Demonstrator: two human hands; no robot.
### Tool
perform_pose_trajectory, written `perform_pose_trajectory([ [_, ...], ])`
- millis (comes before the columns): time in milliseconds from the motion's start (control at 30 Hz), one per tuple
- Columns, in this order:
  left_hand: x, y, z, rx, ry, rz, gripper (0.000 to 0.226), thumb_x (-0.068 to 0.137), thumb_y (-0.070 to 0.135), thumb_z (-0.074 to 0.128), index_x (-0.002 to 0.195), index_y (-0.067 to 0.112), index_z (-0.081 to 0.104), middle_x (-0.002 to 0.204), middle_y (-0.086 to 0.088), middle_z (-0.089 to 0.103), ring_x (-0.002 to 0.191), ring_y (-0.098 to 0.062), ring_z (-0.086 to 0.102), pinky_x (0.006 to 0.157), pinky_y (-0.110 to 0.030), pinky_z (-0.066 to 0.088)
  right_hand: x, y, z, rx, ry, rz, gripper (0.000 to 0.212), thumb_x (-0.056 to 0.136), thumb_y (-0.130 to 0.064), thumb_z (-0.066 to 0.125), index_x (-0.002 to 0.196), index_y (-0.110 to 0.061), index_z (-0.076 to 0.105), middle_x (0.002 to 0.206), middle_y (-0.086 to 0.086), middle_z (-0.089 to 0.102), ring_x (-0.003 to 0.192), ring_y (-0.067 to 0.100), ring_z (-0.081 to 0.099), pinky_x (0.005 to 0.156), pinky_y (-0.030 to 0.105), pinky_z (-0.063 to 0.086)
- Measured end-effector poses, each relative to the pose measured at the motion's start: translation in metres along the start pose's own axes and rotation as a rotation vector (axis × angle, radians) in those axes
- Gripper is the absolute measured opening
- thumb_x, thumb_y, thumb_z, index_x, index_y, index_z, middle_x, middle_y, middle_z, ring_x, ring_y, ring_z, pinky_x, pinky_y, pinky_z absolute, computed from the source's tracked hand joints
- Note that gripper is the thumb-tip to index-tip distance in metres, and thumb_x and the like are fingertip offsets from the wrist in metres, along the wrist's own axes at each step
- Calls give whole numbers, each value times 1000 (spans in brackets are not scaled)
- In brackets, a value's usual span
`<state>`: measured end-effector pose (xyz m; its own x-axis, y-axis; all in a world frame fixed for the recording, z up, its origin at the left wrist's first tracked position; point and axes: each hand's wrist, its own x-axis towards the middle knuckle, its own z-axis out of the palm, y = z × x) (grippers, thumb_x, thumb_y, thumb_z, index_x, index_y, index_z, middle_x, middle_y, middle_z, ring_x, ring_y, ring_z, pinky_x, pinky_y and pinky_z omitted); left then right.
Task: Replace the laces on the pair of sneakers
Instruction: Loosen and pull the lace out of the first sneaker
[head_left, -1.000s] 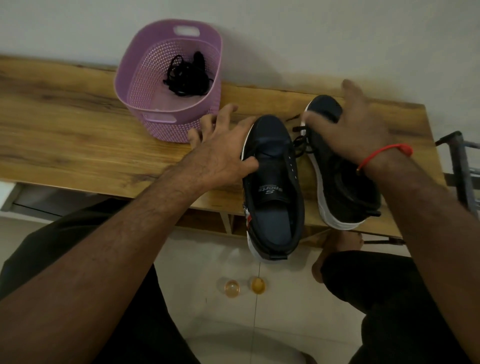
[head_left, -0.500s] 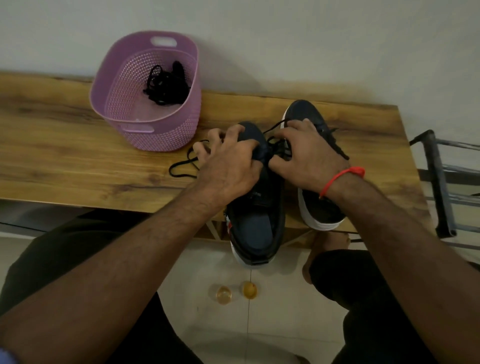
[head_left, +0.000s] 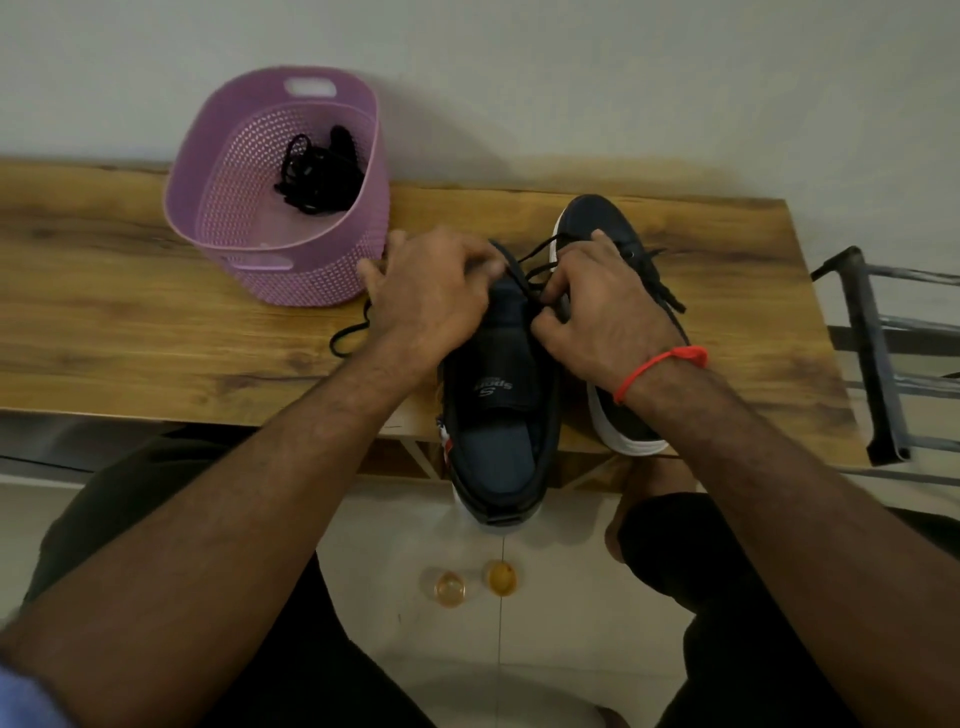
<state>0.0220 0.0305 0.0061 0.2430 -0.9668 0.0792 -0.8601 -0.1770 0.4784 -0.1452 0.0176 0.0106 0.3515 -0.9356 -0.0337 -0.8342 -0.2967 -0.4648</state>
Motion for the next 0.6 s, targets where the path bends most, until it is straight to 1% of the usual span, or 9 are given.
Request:
perform_pose_trajectory([
  [67, 7, -10, -12, -236, 80, -126, 17, 98, 37, 60, 108, 31, 74, 111, 9, 70, 110, -18, 60, 102, -48, 41, 0, 0, -1, 17, -8, 20, 14, 86, -20, 65, 98, -18, 57, 138, 6, 50, 150, 26, 16, 122, 38, 18],
  [133, 10, -18, -18, -476, 105, -208, 16, 100, 28, 58, 106, 24, 72, 101, 8, 70, 90, -6, 63, 94, -38, 54, 0, 0, -2, 30, -13, 29, 14, 86, -19, 66, 97, -17, 57, 136, 6, 51, 150, 26, 17, 121, 37, 18],
  [167, 8, -20, -18, -502, 96, -214, 15, 101, 26, 56, 106, 24, 70, 101, 9, 69, 83, 1, 61, 88, -30, 55, 0, 0, -2, 36, -13, 31, 14, 86, -19, 66, 97, -17, 57, 134, 6, 52, 150, 25, 17, 121, 37, 18],
  [233, 4, -20, -12, -393, 36, -148, 20, 99, 25, 55, 115, 29, 66, 110, 11, 68, 92, 1, 61, 90, -31, 54, 1, -1, -2, 46, -10, 32, 13, 86, -19, 65, 96, -18, 56, 132, 6, 53, 150, 25, 19, 122, 37, 19],
  [300, -1, -18, -1, -179, -21, -4, 36, 96, 30, 55, 130, 38, 61, 131, 9, 60, 119, -17, 52, 98, -39, 38, 1, -2, -1, 46, -2, 26, 12, 86, -20, 65, 95, -17, 56, 128, 6, 54, 148, 26, 21, 122, 38, 20],
  [333, -3, -14, 3, -85, -53, 77, 39, 95, 34, 55, 134, 42, 59, 140, 9, 54, 126, -23, 43, 95, -39, 29, 1, -2, -1, 47, 0, 22, 12, 86, -20, 65, 95, -17, 56, 127, 6, 54, 148, 26, 22, 122, 38, 21],
  [400, -7, -6, 10, 59, -127, 193, 35, 96, 45, 57, 131, 47, 61, 148, 11, 45, 128, -26, 33, 91, -39, 22, 0, -4, 0, 58, 0, 20, 13, 86, -21, 65, 94, -18, 55, 129, 6, 52, 148, 27, 22, 121, 40, 23],
  [467, -10, 1, 15, 180, -186, 210, 30, 95, 52, 60, 123, 46, 66, 150, 12, 43, 128, -26, 31, 90, -41, 22, 0, -5, 1, 62, -4, 18, 14, 86, -20, 64, 94, -20, 53, 129, 7, 52, 148, 26, 22, 120, 41, 25],
  [600, -11, 8, 17, 210, -153, 199, 22, 92, 49, 65, 110, 39, 73, 140, 13, 53, 123, -24, 34, 86, -41, 21, 1, -5, 1, 61, -5, 26, 13, 86, -20, 64, 95, -17, 54, 129, 8, 53, 148, 27, 22, 119, 42, 27],
])
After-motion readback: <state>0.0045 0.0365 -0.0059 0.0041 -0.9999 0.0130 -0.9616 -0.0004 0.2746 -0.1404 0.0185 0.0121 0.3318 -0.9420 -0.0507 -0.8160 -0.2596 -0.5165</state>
